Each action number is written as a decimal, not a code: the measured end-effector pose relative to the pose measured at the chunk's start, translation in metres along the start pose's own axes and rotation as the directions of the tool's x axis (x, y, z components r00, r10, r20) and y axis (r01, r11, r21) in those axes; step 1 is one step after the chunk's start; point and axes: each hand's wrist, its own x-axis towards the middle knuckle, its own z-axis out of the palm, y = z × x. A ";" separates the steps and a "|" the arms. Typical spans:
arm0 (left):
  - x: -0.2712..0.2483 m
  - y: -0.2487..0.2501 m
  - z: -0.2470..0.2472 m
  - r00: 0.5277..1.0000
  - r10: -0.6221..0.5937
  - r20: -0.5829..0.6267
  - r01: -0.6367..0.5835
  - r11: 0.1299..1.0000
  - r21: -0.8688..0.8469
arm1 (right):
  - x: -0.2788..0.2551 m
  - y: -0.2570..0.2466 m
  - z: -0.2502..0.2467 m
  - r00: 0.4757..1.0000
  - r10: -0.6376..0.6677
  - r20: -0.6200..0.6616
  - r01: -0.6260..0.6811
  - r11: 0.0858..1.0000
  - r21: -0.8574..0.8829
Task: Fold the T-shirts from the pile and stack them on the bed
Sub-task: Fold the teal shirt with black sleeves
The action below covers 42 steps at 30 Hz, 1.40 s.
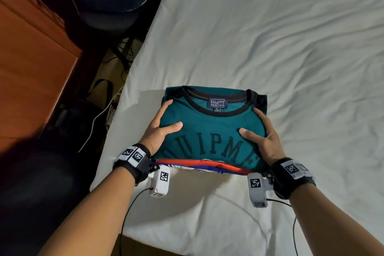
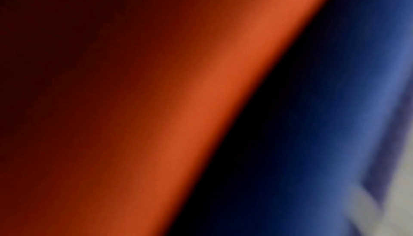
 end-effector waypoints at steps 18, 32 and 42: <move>-0.340 -0.007 0.004 0.863 0.118 -0.492 -0.287 0.915 -0.283 | -0.202 -0.111 0.077 0.819 0.011 0.573 0.178 0.946 -0.272; -0.685 -0.155 -0.010 0.351 -0.182 -0.919 -0.578 0.730 -0.365 | -0.436 -0.001 0.287 0.268 0.333 0.904 0.444 0.790 -0.423; -0.879 -0.297 -0.056 -0.030 -0.382 -0.923 -0.719 0.650 -0.246 | -0.646 0.174 0.457 -0.119 0.564 0.817 0.601 0.696 -0.393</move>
